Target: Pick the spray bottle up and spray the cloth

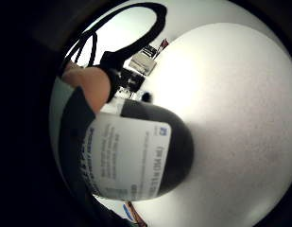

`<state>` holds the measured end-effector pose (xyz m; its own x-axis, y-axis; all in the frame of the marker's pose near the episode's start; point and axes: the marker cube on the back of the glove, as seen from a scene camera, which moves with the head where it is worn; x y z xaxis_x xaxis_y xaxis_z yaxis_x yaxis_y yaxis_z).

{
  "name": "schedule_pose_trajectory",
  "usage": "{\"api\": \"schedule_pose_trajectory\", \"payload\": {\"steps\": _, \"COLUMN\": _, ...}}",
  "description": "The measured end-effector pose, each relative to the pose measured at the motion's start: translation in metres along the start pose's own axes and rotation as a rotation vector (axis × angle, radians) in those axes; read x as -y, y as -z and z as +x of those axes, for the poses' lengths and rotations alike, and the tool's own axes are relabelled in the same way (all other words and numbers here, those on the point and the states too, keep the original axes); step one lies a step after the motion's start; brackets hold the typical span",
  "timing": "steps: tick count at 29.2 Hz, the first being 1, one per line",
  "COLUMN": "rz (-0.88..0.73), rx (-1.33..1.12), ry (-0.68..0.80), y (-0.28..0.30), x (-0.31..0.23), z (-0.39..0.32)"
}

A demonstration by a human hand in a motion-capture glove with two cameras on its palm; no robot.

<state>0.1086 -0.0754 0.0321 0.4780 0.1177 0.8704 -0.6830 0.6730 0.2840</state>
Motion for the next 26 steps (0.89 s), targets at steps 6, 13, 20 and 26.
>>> {"api": "schedule_pose_trajectory", "payload": {"steps": 6, "rz": 0.008, "rx": 0.029, "ry": 0.041, "y": 0.018, "x": 0.0, "z": 0.0}}
{"api": "schedule_pose_trajectory", "payload": {"steps": 13, "rz": -0.221, "rx": 0.04, "ry": 0.133, "y": 0.032, "x": 0.005, "z": -0.033}}
{"api": "schedule_pose_trajectory", "payload": {"steps": 20, "rz": -0.627, "rx": -0.223, "ry": 0.243, "y": 0.029, "x": 0.007, "z": -0.11}}
{"api": "schedule_pose_trajectory", "payload": {"steps": 26, "rz": -0.889, "rx": -0.489, "ry": 0.232, "y": 0.007, "x": -0.005, "z": -0.153}}
